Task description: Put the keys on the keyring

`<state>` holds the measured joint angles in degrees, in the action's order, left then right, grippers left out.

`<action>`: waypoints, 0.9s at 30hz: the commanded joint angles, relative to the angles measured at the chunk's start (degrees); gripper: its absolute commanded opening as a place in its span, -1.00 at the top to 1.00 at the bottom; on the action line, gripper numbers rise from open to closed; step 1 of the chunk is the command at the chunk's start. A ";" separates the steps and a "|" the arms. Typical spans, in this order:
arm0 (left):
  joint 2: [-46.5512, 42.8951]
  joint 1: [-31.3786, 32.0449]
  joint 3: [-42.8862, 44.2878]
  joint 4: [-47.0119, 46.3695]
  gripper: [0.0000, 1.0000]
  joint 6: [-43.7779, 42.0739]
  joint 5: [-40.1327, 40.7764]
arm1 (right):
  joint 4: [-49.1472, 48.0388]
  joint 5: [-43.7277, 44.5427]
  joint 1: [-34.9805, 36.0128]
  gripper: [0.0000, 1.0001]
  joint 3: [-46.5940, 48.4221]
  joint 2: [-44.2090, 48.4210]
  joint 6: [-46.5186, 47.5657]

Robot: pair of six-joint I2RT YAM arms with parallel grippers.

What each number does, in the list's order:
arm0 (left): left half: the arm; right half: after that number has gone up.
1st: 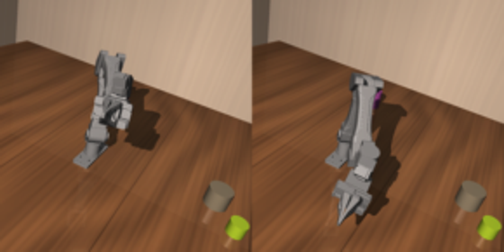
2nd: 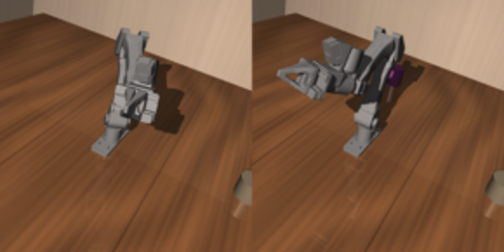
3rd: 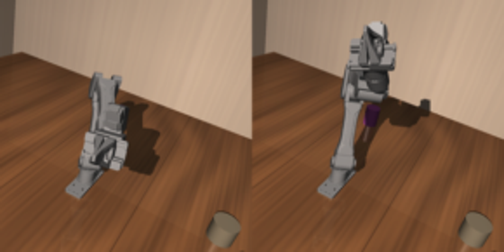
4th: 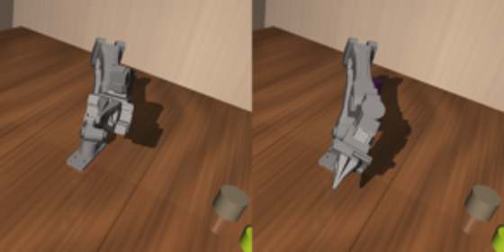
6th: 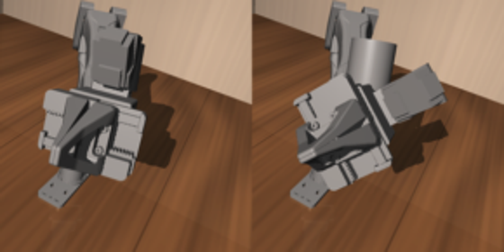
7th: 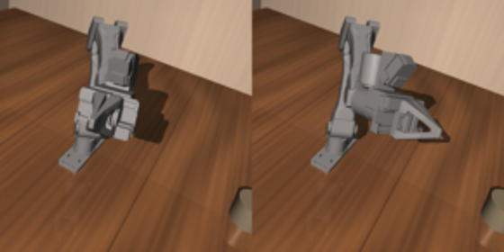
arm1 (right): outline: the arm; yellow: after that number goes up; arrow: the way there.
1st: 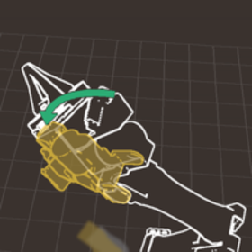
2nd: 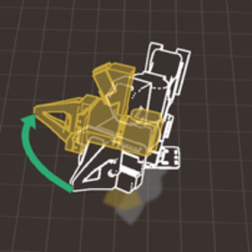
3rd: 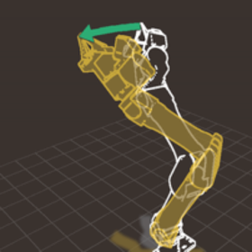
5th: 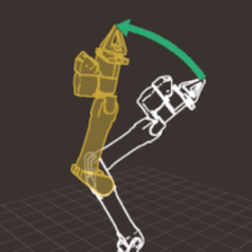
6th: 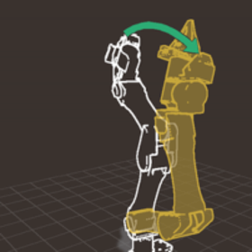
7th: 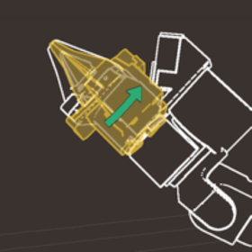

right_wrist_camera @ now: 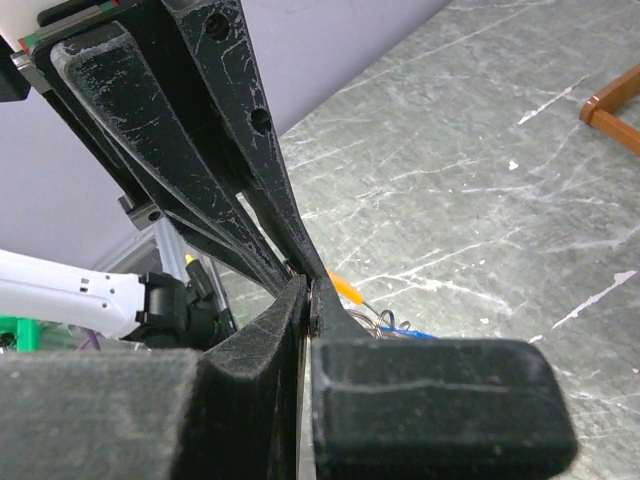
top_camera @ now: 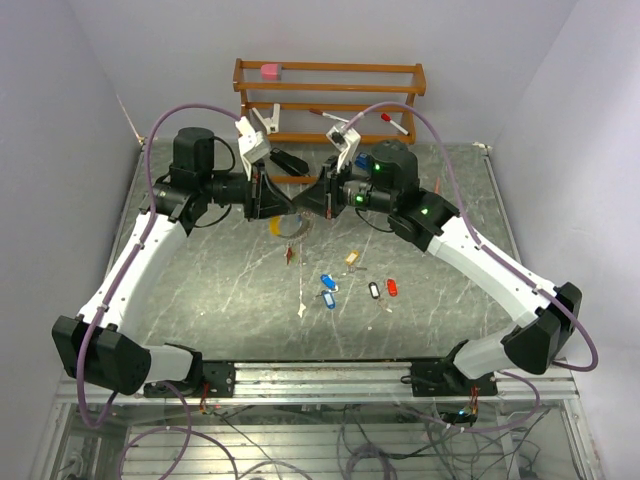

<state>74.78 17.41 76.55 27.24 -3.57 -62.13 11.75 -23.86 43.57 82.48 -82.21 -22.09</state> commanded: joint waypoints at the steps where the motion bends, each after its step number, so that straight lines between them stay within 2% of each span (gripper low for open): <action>1: -0.24 0.26 -0.50 -3.38 0.66 0.23 -5.29 | -4.62 -2.35 0.55 1.00 -0.58 1.45 -0.94; 5: -0.25 0.26 -0.49 -3.77 0.66 0.44 -7.80 | -6.95 -3.33 0.58 1.00 -1.71 1.66 -1.59; 12: -0.02 0.26 0.29 -3.09 0.51 -0.65 -11.81 | -8.87 -4.79 0.61 1.00 -2.13 1.87 -2.02; 19: 0.10 0.26 0.69 -2.78 0.46 -1.44 -13.63 | -10.15 -5.56 0.55 1.00 -2.49 1.88 -2.47; 23: 0.10 0.26 0.95 -0.91 0.48 -3.27 -13.68 | -10.45 -5.63 0.57 1.00 -2.43 1.80 -2.52; 27: -0.15 0.26 0.70 -0.96 0.63 -3.44 -13.94 | -10.99 -5.67 0.56 1.00 -2.50 1.88 -2.69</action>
<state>74.89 16.67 76.18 26.46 -5.63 -71.20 6.26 -29.08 43.59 80.29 -81.12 -24.05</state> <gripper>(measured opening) 0.218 0.013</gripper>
